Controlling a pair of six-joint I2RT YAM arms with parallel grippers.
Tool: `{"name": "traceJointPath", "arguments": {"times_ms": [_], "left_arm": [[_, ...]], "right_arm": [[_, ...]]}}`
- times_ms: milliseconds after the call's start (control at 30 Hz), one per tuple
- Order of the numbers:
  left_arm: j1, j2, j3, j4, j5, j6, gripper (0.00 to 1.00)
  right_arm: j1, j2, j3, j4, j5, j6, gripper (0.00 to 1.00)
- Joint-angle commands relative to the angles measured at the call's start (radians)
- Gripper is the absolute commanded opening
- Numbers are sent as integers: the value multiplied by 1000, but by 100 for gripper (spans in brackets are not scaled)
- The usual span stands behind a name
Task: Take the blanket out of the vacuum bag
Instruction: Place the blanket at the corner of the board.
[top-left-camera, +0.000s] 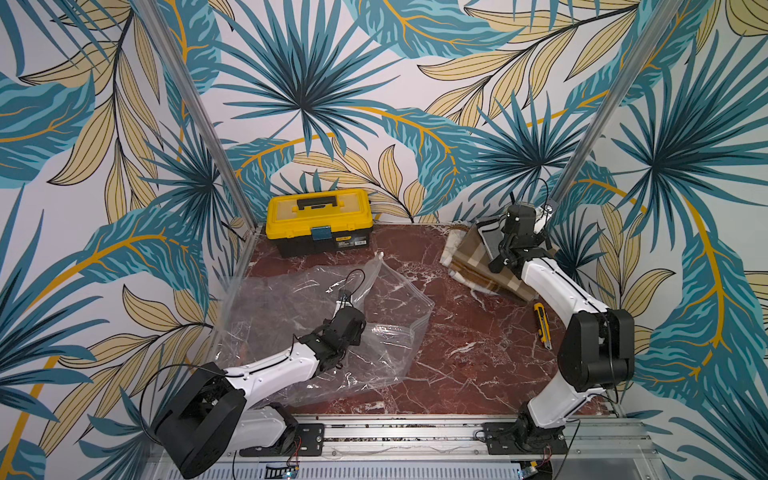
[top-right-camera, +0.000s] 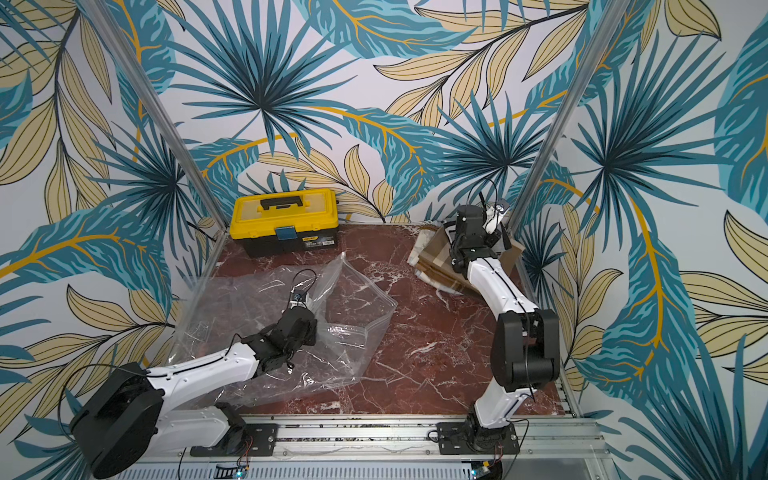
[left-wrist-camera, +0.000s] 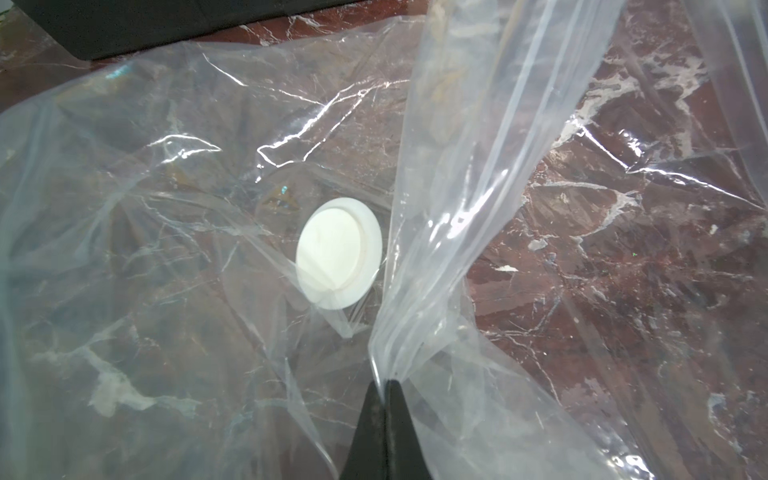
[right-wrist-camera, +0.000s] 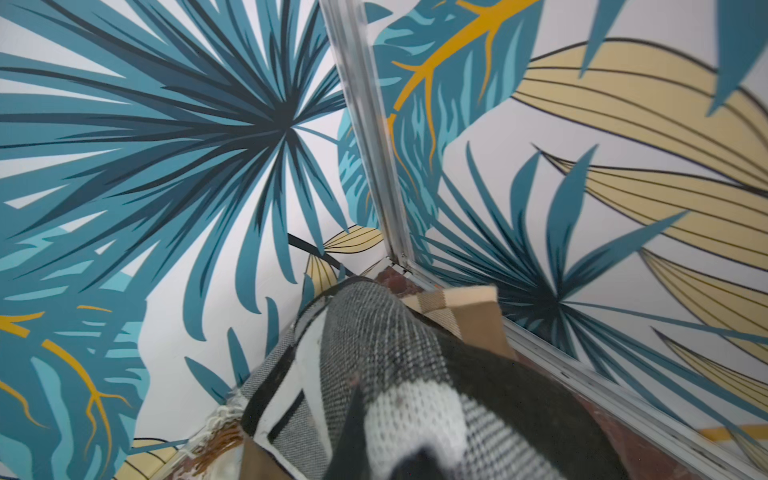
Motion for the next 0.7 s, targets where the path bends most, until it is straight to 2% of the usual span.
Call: {"name": "traceJointPath", "arguments": {"times_ms": [0, 167, 367, 433, 467, 567, 600, 667], "left_arm": [[5, 11, 11, 28, 30, -2, 0], [4, 18, 10, 42, 46, 4, 0], [5, 23, 27, 38, 57, 12, 0], [4, 18, 28, 33, 58, 11, 0], [5, 14, 26, 30, 58, 9, 0], [6, 1, 20, 24, 58, 7, 0], [5, -2, 16, 24, 58, 7, 0], [5, 2, 14, 27, 61, 7, 0]], "right_arm": [[-29, -108, -100, 23, 90, -11, 0], [-96, -199, -239, -21, 65, 14, 0], [-110, -193, -297, -36, 50, -12, 0], [-110, -190, -307, -50, 57, -12, 11], [-110, -192, -307, -69, 57, -16, 21], [-110, -211, -286, -145, 29, -59, 65], [-109, -219, -278, -170, 16, -72, 74], [-106, -231, -274, -182, -36, -112, 83]]}}
